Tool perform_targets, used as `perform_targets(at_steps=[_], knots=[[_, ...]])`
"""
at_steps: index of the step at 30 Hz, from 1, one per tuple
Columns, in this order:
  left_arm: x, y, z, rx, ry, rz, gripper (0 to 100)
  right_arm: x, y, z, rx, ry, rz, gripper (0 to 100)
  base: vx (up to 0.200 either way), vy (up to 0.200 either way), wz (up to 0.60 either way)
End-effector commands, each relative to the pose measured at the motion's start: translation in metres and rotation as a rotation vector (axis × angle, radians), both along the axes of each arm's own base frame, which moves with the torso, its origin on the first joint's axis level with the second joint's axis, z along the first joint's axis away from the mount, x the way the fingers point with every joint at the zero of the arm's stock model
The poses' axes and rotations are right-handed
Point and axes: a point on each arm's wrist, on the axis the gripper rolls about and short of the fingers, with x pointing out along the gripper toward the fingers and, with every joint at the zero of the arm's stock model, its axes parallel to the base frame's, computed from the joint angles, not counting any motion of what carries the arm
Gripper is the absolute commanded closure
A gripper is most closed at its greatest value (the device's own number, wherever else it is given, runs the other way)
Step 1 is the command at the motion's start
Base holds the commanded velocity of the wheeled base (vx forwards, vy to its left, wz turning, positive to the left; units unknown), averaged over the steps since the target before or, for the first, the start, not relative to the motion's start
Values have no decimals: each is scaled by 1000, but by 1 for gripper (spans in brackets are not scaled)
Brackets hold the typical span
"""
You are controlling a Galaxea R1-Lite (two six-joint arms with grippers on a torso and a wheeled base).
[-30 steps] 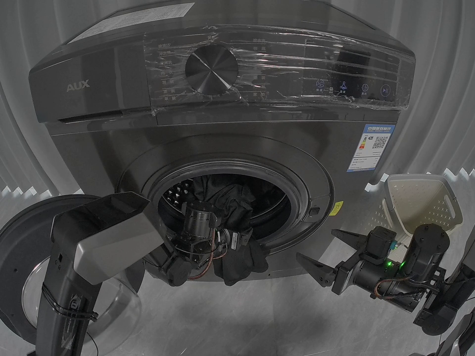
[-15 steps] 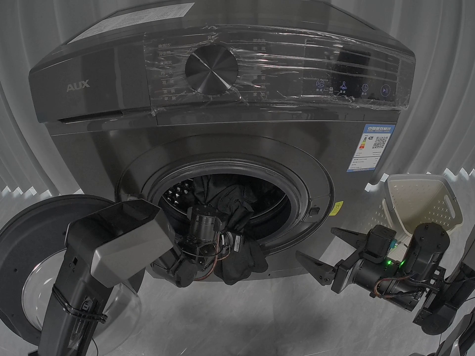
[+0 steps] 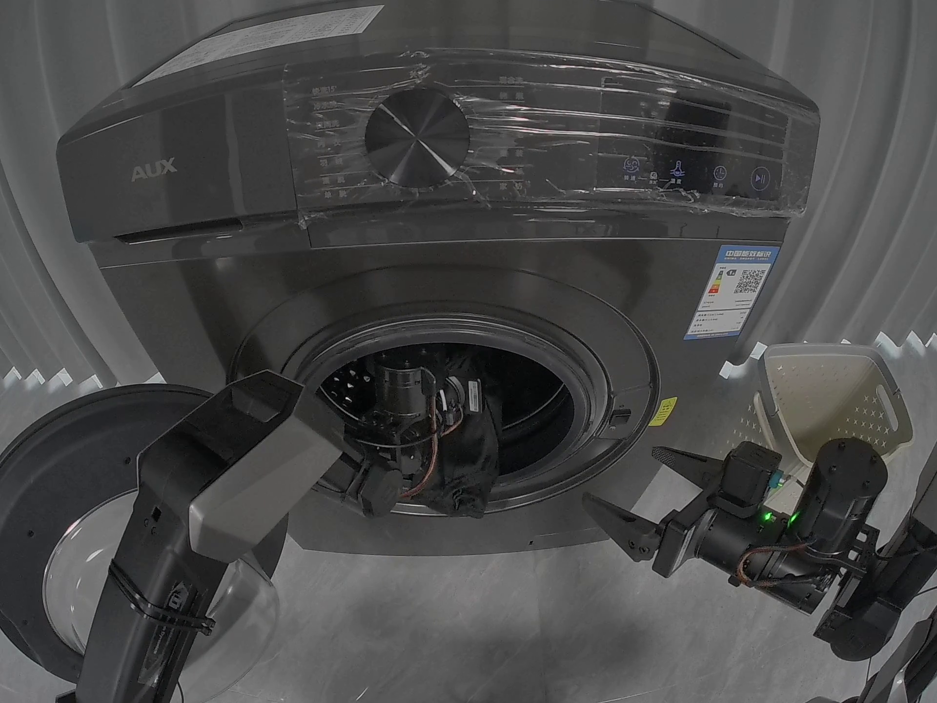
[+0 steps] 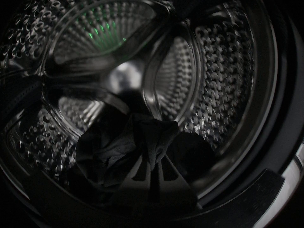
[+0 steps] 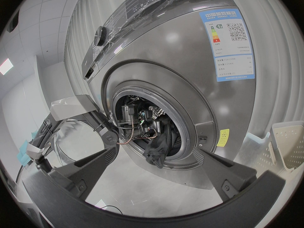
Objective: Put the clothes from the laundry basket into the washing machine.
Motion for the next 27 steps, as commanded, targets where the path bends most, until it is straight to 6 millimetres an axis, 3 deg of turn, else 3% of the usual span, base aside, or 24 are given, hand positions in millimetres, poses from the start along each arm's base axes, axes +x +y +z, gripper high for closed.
perform_targets(at_steps=[1, 8, 9, 14, 20, 27], knots=[[13, 2, -3, -29, -40, 37, 100, 0, 0, 0, 1, 0, 1, 0, 0, 0, 0], [11, 3, -6, -24, -35, 37, 100, 0, 0, 0, 0, 1, 1, 0, 0, 0, 0], [11, 2, -4, -31, -41, 35, 0, 0, 0, 0, 0, 1, 1, 0, 0, 0, 0], [-4, 4, 7, -21, -1, 19, 0, 0, 0, -1, -2, 3, -1, 0, 0, 0, 0], [-52, 8, -21, 86, 198, -103, 0, -1, 0, -1, -5, 7, 1, 0, 0, 0, 0], [-65, 7, -36, 116, 256, -164, 0, -2, 0, -1, -5, 7, 4, 0, 0, 0, 0]])
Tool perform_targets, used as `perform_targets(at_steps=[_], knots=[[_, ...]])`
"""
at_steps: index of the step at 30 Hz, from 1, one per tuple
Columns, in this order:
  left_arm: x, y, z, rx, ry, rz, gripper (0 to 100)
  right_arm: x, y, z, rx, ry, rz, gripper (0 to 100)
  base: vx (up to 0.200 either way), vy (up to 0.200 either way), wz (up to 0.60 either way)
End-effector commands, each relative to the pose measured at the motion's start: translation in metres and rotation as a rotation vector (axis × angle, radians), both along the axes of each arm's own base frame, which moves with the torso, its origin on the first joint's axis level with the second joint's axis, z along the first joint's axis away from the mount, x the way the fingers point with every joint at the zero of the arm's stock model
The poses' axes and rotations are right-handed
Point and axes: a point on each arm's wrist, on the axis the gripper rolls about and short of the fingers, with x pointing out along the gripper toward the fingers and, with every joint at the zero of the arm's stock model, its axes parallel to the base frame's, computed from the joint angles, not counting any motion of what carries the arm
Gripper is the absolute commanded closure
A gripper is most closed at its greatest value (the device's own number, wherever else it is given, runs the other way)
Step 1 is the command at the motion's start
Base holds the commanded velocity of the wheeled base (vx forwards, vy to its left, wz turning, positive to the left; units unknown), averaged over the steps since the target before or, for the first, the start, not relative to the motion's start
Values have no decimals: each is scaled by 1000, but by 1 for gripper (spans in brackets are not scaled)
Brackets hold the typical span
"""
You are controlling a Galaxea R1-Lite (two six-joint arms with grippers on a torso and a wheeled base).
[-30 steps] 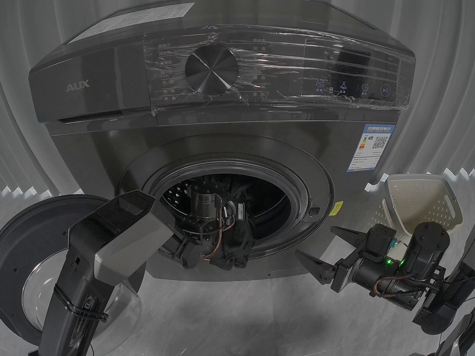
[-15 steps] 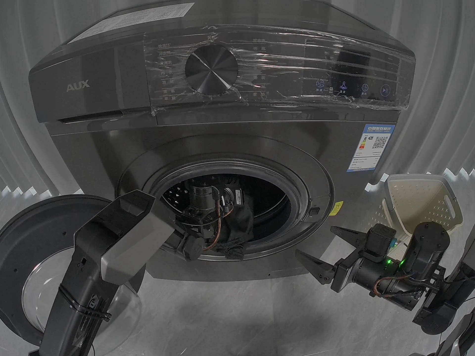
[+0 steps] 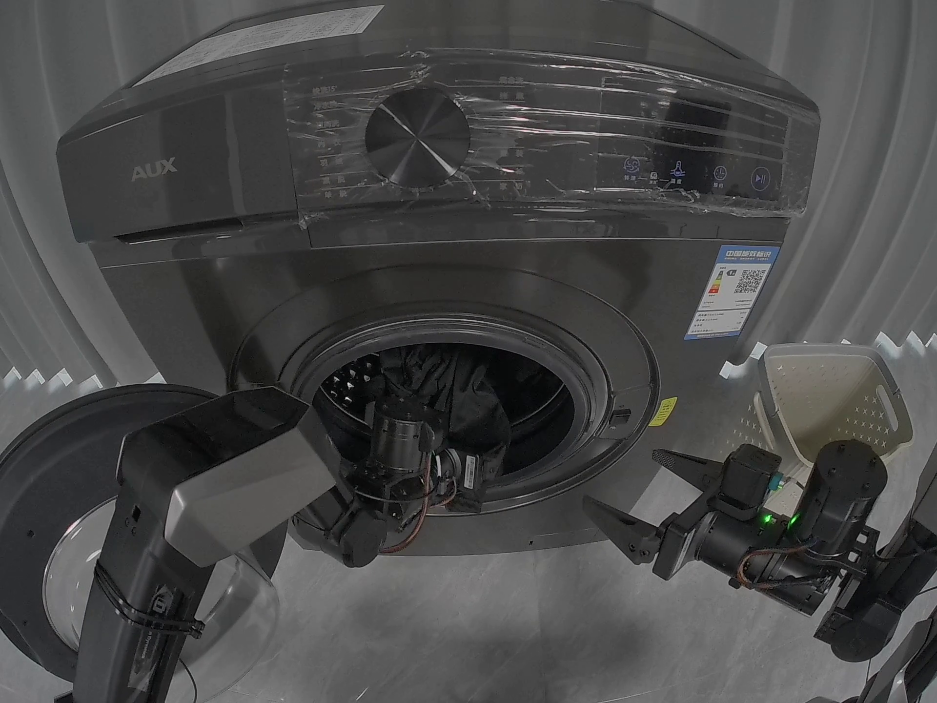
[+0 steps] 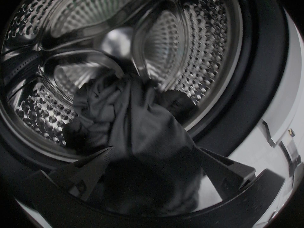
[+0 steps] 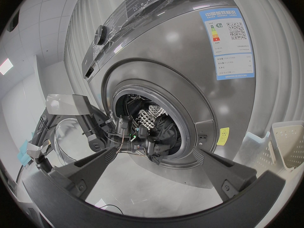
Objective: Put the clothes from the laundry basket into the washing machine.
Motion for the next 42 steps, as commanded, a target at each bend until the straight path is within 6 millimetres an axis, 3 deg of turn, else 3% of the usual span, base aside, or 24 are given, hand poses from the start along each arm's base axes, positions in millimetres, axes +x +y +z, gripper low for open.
perform_targets(at_steps=[1, 11, 12, 20, 23, 28, 33, 42], knots=[[-13, -3, 5, 11, 24, -37, 0, -1, 1, 0, -1, 2, 3, 0, 0, 0, 0], [-7, 3, -20, 64, 47, -28, 0, 0, 1, 0, 1, -1, 3, 0, 0, 0, 0], [-6, 2, -20, 64, 44, -29, 100, 0, 1, 1, 3, -3, 3, 0, 0, 0, 0], [9, -4, -1, 12, -45, 3, 100, 0, 1, 1, 5, -5, 3, 0, 0, 0, 0], [23, -9, 17, -42, -149, 57, 100, 0, 1, 1, 5, -5, 3, 0, 0, 0, 0], [44, -8, 28, -94, -250, 111, 100, 0, 1, 1, 5, -5, 3, 0, 0, 0, 0], [61, -10, 30, -127, -317, 156, 100, 0, 1, 1, 5, -5, 4, 0, 0, 0, 0], [66, -9, 22, -123, -315, 160, 100, 0, 1, 0, 3, -3, 4, 0, 0, 0, 0]])
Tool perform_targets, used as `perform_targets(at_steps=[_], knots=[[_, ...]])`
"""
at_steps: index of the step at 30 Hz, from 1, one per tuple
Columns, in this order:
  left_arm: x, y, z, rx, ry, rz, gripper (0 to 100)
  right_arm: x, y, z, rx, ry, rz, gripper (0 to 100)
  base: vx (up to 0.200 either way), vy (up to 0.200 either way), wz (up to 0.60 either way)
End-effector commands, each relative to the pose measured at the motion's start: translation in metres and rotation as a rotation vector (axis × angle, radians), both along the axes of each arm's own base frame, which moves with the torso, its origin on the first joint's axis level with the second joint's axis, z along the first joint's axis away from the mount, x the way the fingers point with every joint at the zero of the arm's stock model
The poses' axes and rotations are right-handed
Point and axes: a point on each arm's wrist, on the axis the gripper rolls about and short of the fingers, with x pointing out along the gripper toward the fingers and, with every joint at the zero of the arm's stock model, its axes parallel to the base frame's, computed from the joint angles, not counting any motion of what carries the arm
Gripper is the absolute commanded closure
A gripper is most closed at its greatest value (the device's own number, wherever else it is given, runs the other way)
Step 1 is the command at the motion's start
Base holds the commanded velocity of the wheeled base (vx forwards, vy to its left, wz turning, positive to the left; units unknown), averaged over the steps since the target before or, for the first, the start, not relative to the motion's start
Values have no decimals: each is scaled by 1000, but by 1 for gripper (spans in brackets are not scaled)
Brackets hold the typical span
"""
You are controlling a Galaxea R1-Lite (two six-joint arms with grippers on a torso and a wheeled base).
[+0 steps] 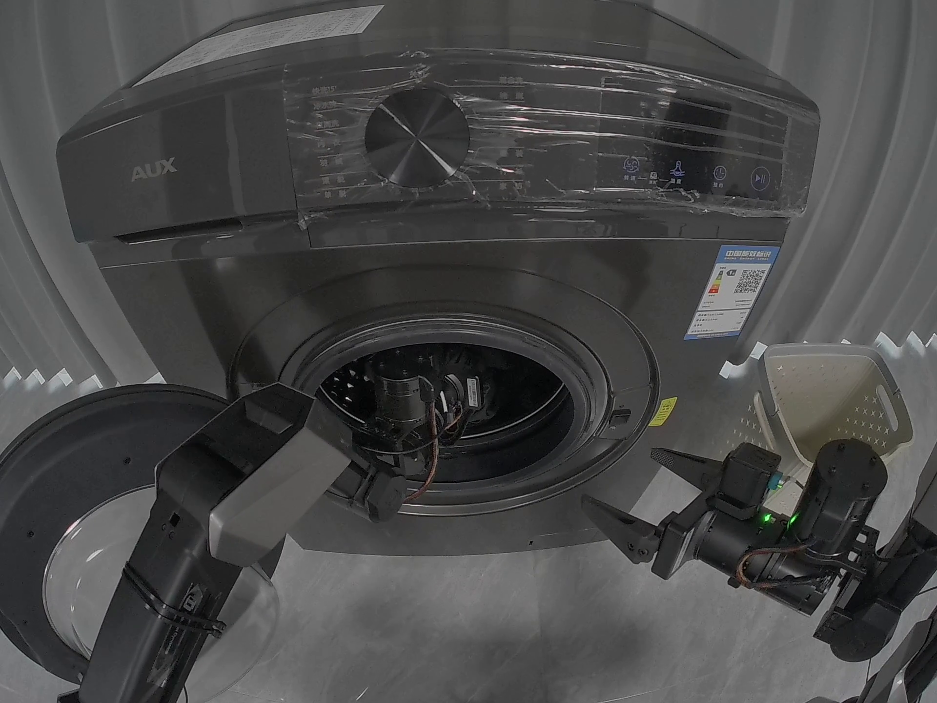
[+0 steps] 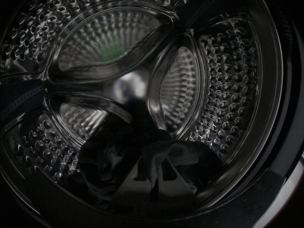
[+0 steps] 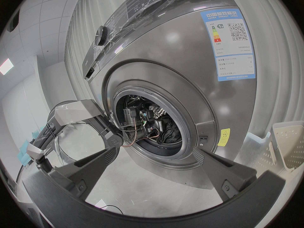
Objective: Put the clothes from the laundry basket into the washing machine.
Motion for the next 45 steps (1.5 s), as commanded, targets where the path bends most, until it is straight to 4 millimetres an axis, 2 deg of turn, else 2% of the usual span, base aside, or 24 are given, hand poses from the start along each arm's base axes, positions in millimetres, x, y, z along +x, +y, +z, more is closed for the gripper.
perform_targets(at_steps=[1, 5, 6, 12, 15, 21, 32, 33, 39, 45], knots=[[2, 1, -11, 7, 13, 4, 100, 0, 0, 0, -1, 1, 1, 0, 0, 0, 0], [2, 1, -10, 7, 10, 4, 100, 0, 0, 0, -1, 1, 1, 0, 0, 0, 0], [2, 1, -10, 6, 11, 2, 0, 0, 0, -1, -2, 4, 1, 0, 0, 0, 0], [-7, -1, -13, 19, 47, -8, 0, -1, 0, -1, -3, 5, 1, 0, 0, 0, 0], [-17, 2, -7, 38, 81, -24, 0, -1, -1, -1, -5, 7, 1, 0, 0, 0, 0], [-39, 5, -20, 104, 199, -96, 0, -2, -1, -2, -6, 8, 2, 0, 0, 0, 0], [-28, 6, -44, 124, 214, -84, 0, -1, -1, -2, -6, 8, 1, 0, 0, 0, 0], [-28, 6, -45, 123, 212, -84, 100, -2, -1, -2, -6, 8, 2, 0, 0, 0, 0], [-20, 1, -44, 107, 186, -76, 100, -1, 0, -2, -5, 7, 2, 0, 0, 0, 0], [11, 1, -27, 30, 46, 27, 100, -1, 0, -1, -3, 4, 2, 0, 0, 0, 0]])
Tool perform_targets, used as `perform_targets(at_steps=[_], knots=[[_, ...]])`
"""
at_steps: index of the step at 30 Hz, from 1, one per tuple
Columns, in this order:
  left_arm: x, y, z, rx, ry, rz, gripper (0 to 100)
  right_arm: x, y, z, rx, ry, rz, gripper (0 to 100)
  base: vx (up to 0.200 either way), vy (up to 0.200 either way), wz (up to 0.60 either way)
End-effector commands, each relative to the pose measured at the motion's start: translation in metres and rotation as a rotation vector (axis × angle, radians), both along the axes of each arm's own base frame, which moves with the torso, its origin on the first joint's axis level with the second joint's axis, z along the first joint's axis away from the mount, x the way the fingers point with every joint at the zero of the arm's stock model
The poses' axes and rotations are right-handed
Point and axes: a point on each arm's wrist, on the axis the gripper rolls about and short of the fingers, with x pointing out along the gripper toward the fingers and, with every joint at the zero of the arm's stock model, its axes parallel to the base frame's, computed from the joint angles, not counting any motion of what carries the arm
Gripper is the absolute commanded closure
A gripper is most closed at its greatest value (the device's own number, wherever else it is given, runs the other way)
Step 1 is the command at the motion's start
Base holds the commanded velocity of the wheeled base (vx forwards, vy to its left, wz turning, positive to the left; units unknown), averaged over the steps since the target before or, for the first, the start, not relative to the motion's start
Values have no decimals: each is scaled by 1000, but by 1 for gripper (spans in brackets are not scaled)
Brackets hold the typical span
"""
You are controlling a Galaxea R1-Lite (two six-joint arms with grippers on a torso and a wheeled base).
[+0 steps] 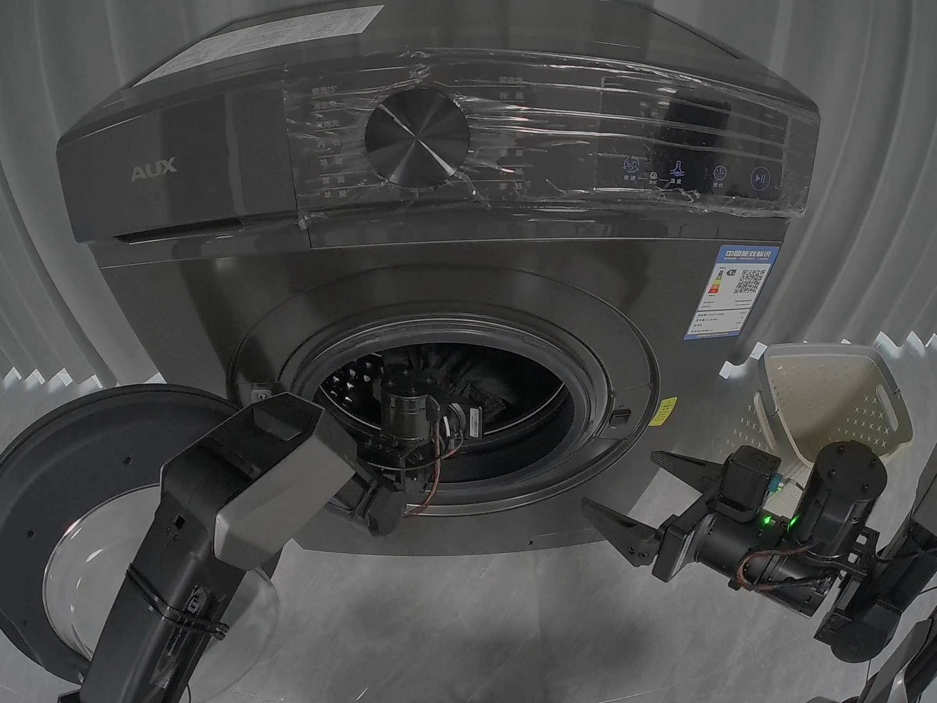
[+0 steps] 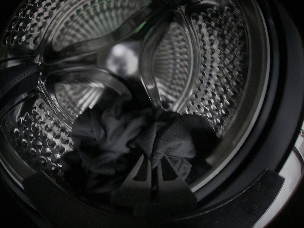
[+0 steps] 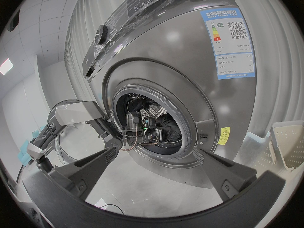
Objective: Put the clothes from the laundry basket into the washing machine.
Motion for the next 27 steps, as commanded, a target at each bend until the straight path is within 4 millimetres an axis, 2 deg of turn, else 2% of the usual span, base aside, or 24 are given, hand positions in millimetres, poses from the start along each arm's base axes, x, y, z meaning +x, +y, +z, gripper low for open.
perform_targets(at_steps=[1, 6, 17, 18, 24, 27], knots=[[26, 5, 5, -54, -102, 91, 100, 0, 0, 1, 2, -3, 2, 0, 0, 0, 0], [34, 10, 16, -75, -140, 107, 100, 0, 1, 1, 3, -4, 2, 0, 0, 0, 0], [36, 13, 16, -74, -144, 113, 100, -1, 1, 1, 3, -4, 6, 0, 0, 0, 0], [35, 12, 17, -75, -140, 112, 0, -1, 1, 1, 4, -5, 6, 0, 0, 0, 0], [23, 8, 23, -90, -114, 96, 0, -1, 1, 1, 3, -4, 6, 0, 0, 0, 0], [0, 0, 34, -76, -83, 63, 0, -1, 1, 2, 7, -9, 5, 0, 0, 0, 0]])
